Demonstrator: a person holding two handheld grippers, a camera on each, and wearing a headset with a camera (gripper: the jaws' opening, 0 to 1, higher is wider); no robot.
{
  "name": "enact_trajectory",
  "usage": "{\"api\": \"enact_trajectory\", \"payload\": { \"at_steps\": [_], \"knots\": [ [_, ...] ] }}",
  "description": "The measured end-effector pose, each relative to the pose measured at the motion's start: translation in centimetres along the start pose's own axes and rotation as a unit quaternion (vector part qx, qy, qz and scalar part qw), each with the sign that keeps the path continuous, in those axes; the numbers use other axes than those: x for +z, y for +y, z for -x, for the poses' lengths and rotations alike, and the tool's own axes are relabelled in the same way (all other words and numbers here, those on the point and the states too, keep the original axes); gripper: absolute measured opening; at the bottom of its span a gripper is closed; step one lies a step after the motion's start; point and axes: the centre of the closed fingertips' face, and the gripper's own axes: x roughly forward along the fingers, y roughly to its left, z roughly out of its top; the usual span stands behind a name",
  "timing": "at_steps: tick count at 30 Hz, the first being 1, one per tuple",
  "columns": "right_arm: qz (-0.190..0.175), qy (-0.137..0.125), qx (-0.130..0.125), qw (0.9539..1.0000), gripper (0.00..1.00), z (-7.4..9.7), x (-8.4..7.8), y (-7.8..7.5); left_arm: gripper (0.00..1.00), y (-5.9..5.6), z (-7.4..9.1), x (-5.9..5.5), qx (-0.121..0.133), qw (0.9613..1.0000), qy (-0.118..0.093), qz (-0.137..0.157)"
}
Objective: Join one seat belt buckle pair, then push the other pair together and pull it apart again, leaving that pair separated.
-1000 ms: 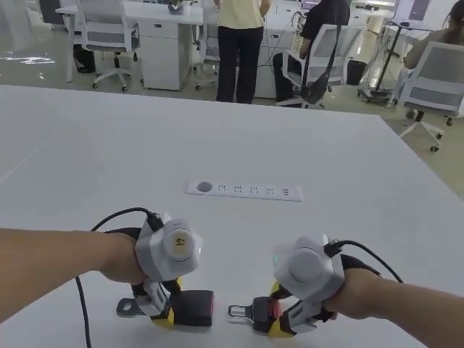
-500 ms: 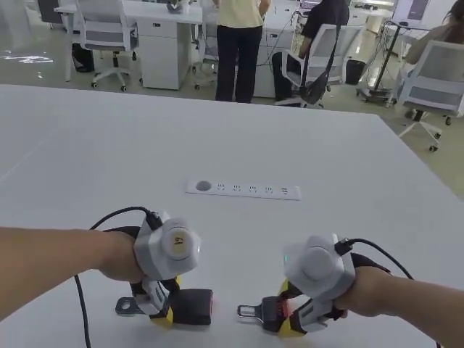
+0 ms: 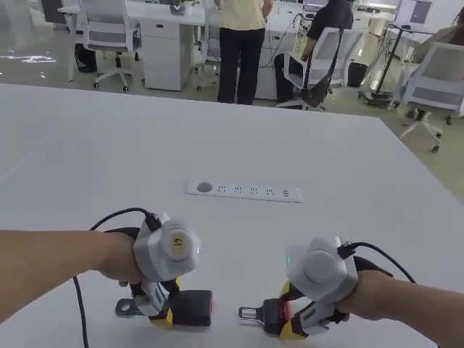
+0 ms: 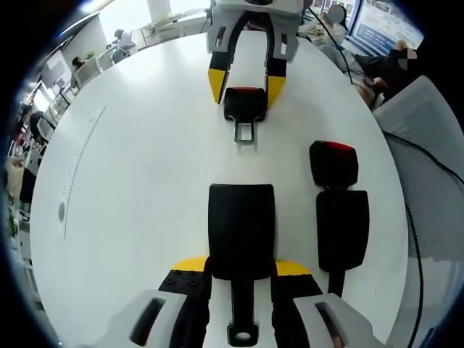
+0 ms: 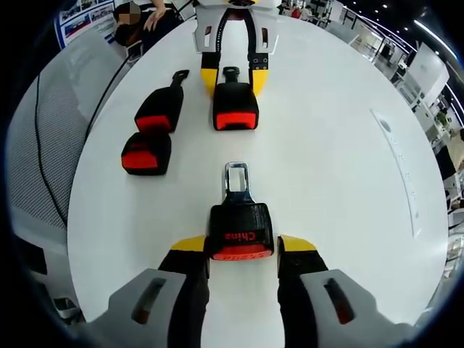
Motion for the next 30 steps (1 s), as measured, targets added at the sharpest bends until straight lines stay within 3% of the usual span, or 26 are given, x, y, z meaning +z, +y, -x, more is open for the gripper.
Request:
{"api": "enact_trajectory", "payload": {
  "at_steps": [4,8,14,22,30],
  "knots": [
    [-0.001,0.001,-0.008,1.0000,0.39,-0.1,-0.2,-0.3,0.33,-0.1,0.1,0.1,0.002,1.0000,0.002,-0.001],
    [-0.001,0.001,-0.012,0.9999,0.42,0.0,-0.3,-0.2,0.41,0.2,0.2,-0.2,0.010,0.9999,0.005,0.004],
    [-0.007,-0.004,-0.017,0.9998,0.46,0.9,-0.7,-0.3,0.43,0.3,0.4,-1.1,0.018,0.9998,0.009,0.007],
    [-0.017,-0.009,-0.021,0.9996,0.51,1.5,-1.6,0.2,0.45,0.4,1.3,-2.4,0.023,0.9989,-0.012,0.040],
    [-0.031,-0.021,-0.029,0.9989,0.55,2.5,-2.5,1.1,0.47,-0.6,2.5,-3.9,0.027,0.9968,-0.035,0.066]
  ]
}}
